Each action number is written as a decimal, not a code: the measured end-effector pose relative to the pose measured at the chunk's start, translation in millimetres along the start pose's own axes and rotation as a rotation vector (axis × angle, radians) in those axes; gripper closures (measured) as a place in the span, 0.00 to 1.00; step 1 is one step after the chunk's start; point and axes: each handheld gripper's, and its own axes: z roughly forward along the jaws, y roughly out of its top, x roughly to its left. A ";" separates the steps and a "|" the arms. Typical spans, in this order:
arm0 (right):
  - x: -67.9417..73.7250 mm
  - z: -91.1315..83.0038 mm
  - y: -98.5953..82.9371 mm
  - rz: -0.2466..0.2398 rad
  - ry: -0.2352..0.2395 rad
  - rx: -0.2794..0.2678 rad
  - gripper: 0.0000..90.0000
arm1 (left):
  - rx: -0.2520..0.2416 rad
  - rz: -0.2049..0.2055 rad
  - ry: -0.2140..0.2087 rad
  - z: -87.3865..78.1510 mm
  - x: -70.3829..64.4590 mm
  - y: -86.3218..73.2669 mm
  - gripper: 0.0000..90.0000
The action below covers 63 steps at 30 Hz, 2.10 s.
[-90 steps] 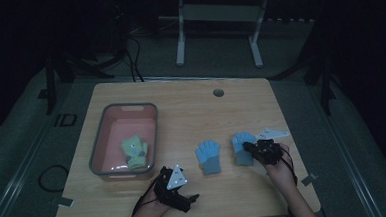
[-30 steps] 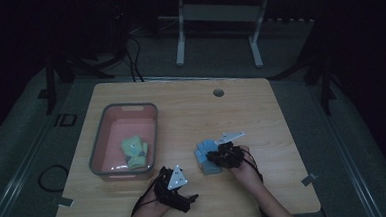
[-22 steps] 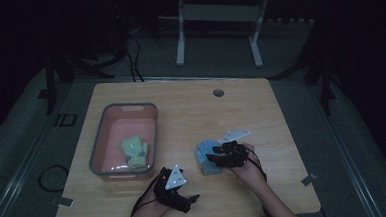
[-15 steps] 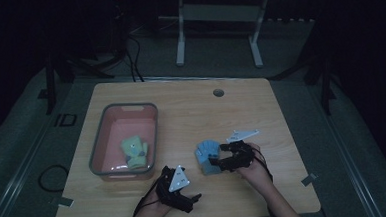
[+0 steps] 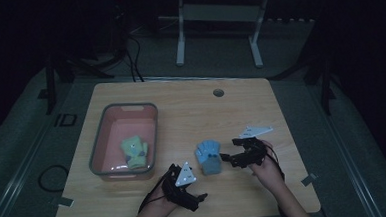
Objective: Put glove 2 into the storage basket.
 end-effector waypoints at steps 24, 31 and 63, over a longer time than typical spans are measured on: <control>-11.6 14.9 15.8 0.057 0.065 0.008 0.15 | -0.016 0.104 -0.022 24.7 17.0 29.3 0.12; -14.7 30.6 22.1 0.042 0.035 0.036 0.26 | -0.009 0.157 -0.023 34.2 17.1 36.1 0.19; -9.6 75.0 10.3 0.016 0.053 0.166 0.78 | 0.119 0.279 0.017 59.5 19.9 44.4 0.79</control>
